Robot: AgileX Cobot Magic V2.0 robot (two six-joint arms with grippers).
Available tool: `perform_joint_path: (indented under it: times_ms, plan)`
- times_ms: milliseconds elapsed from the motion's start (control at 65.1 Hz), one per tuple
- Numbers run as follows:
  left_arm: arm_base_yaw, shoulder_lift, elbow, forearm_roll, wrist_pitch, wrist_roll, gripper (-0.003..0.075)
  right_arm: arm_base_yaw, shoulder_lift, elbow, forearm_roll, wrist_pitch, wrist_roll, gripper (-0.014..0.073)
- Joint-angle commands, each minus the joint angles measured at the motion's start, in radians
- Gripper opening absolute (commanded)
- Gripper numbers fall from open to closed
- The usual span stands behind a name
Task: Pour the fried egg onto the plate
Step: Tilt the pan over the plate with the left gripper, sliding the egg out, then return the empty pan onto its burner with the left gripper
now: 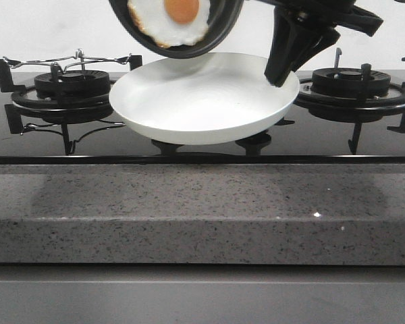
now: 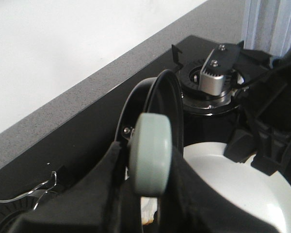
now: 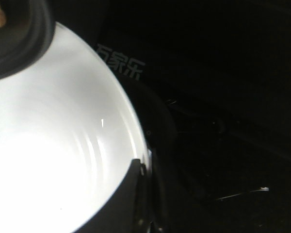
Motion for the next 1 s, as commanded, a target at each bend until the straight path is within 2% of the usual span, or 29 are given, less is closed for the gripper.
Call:
perform_joint_path:
  times_ms: [0, 707, 845, 983]
  plan:
    - [-0.012, -0.042, -0.034, 0.01, -0.117, 0.0, -0.0019, -0.003, -0.043, -0.025, 0.007, -0.04, -0.009, -0.0069]
    - [0.002, -0.045, -0.034, 0.006, -0.128, -0.004, -0.0019, -0.003, -0.043, -0.025, 0.007, -0.04, -0.009, -0.0069]
    - [0.083, -0.045, -0.034, -0.028, -0.099, -0.129, -0.0019, -0.003, -0.043, -0.025, 0.007, -0.04, -0.009, -0.0069]
    - [0.252, -0.03, -0.034, -0.18, -0.035, -0.147, -0.0019, -0.003, -0.043, -0.025, 0.007, -0.04, -0.009, -0.0069]
